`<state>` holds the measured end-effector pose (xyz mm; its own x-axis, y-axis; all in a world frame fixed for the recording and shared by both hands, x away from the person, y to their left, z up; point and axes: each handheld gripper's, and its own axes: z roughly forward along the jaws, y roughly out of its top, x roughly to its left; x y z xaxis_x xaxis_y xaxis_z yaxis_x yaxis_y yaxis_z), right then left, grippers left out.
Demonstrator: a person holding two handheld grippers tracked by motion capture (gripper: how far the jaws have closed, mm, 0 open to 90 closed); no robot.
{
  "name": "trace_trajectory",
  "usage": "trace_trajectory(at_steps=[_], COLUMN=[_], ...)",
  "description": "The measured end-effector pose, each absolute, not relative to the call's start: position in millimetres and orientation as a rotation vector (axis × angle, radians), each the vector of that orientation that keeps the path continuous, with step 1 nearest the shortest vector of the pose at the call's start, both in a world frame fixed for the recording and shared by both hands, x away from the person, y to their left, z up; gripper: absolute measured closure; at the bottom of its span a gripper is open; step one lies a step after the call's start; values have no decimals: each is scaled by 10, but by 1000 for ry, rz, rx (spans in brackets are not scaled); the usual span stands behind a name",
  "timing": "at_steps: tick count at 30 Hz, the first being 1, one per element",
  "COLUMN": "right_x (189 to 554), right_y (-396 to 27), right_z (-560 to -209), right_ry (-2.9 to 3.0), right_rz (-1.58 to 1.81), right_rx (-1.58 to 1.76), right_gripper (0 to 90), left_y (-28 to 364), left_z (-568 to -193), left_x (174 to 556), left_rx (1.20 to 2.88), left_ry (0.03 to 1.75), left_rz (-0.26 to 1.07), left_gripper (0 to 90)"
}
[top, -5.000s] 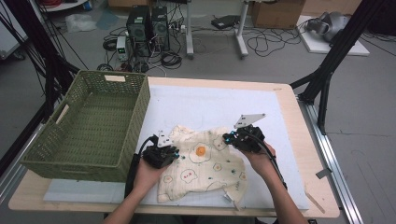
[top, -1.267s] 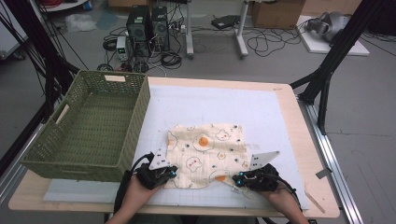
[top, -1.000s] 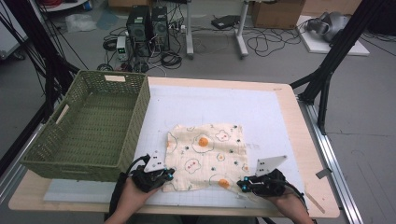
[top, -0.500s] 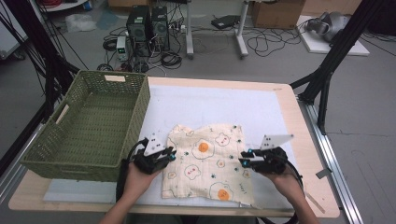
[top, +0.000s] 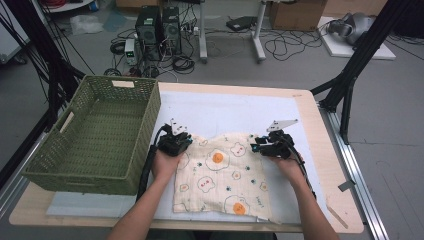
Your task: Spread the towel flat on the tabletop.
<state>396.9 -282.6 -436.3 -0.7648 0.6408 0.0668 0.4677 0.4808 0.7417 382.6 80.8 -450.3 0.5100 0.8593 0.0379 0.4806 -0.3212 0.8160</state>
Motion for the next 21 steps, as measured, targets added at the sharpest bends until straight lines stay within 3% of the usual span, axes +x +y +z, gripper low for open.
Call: trace_trajectory(at_steps=[4,5,6,7,9,18,21], right_x=[4013,4013,4007,3998,4006,3898,3891], right_y=[-2857,-2855,-2844,-2836,-2850,-3055,-3080], right_z=[-4440,-4441,-4441,-4436,-4437,-4231,-4239], right_ry=[2514,2511,2510,2508,2522,2387,2394], right_rz=[1146,1144,1128,1108,1127,1143,1151], right_rx=[1000,1002,997,1000,1009,1062,1087], right_gripper=[606,630,676,754,888,885,796], left_y=[796,792,770,743,731,815,800], left_z=[-4513,-4515,-4515,-4507,-4479,-4334,-4379], left_x=[3847,3846,3840,3840,3865,3869,3875], left_rx=[1989,1998,2013,2027,2039,1852,1901], left_ry=[1129,1114,1097,1094,1110,1139,1141], left_rz=[634,625,634,640,627,715,685], left_gripper=[686,712,792,845,876,853,796])
